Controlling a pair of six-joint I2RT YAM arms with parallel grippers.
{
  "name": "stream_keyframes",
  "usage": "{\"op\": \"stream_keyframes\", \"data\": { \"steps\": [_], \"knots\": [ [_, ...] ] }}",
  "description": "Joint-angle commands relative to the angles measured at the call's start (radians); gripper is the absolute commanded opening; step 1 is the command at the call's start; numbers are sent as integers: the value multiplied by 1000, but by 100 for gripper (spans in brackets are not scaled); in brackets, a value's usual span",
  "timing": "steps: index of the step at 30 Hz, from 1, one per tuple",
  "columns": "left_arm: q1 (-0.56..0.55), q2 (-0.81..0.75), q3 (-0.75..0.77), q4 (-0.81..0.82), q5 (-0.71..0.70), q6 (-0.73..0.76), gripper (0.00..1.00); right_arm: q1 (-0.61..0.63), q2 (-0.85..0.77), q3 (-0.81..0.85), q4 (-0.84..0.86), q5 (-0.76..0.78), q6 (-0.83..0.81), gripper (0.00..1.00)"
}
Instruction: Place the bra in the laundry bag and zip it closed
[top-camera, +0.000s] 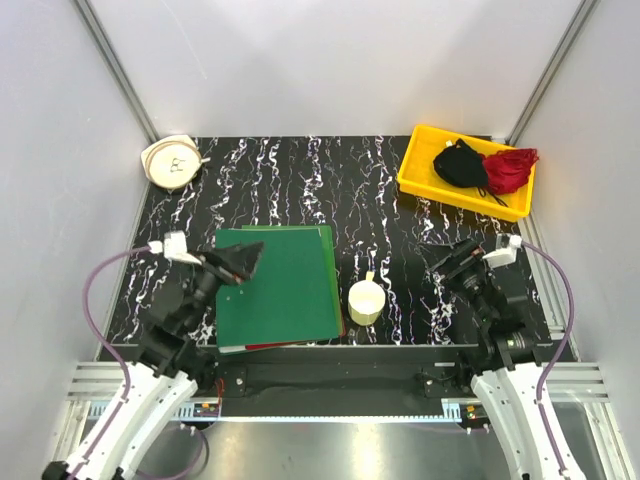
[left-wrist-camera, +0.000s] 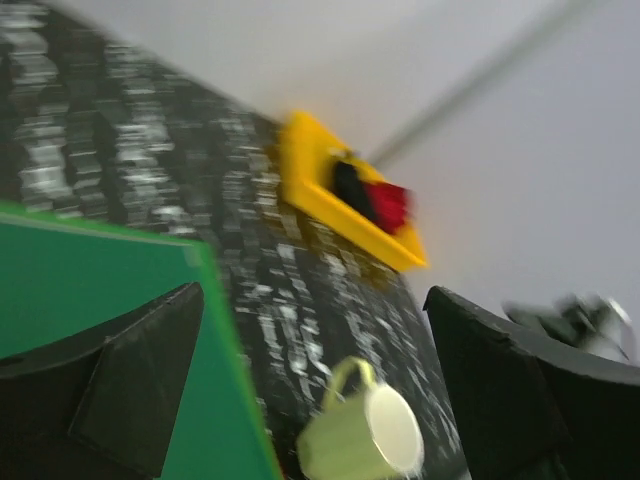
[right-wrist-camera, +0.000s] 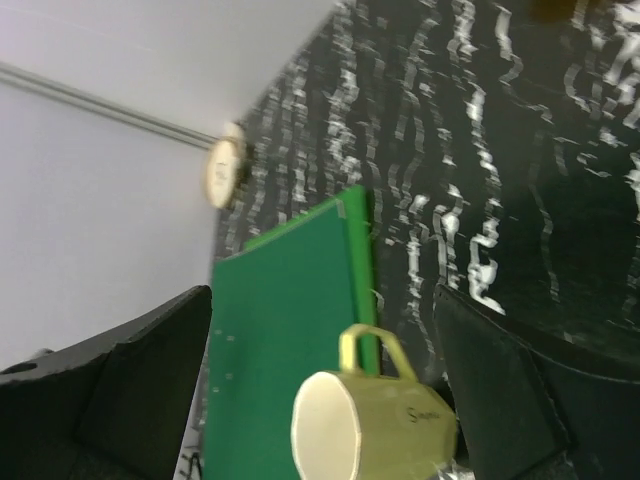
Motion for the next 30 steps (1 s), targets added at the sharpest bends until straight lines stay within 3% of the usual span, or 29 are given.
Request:
{"op": "stream_keyframes", "data": {
  "steps": [1, 5, 7, 9, 13, 17, 25, 30],
  "knots": [
    [8, 226, 272, -409, -480, -80, 99, -4, 163, 98, -122, 67, -114, 100],
    [16, 448, 420, -472, -510, -2, 99, -6, 266, 157, -158, 47, -205, 100],
    [55, 507, 471, -397, -472, 132, 99, -6, 320, 183, -159, 36, -219, 100],
    [106, 615, 515, -303, -387, 162, 99, -6, 367, 197, -159, 16, -220, 100],
    [360, 853, 754, -338, -245, 120, 99, -6, 452, 242, -159, -39, -240, 100],
    [465, 1216, 964, -346, -253, 130, 99, -6, 507, 263, -146, -82, -260, 100],
    [589, 1762, 1363, -342, -305, 106, 96, -4, 512, 284, -107, -108, -281, 100],
    [707, 1918, 1453, -332, -241, 3, 88, -6, 475, 290, -109, -94, -326, 100]
  ]
}}
